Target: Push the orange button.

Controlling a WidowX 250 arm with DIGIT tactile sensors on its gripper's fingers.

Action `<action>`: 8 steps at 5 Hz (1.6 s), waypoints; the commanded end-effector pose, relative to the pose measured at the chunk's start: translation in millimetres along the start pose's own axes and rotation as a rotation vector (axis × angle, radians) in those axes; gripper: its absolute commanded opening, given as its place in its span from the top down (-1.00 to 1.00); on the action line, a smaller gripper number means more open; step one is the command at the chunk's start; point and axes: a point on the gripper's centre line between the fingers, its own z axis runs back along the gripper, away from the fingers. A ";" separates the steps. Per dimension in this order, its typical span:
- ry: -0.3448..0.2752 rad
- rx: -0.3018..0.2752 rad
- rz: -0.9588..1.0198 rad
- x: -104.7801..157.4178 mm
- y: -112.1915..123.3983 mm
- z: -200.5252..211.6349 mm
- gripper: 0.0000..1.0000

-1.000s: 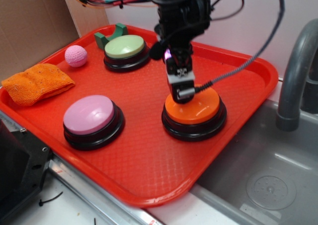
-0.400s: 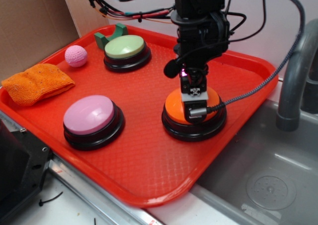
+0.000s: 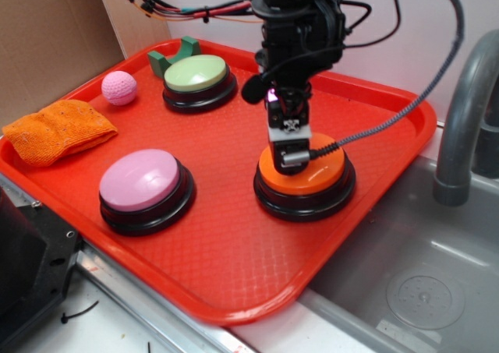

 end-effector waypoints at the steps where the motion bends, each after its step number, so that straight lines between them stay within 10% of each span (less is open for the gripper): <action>1: -0.057 0.045 0.010 -5.7 -12.4 48.2 -1.00; 8: -0.067 0.041 0.148 -37.0 -19.9 113.0 -1.00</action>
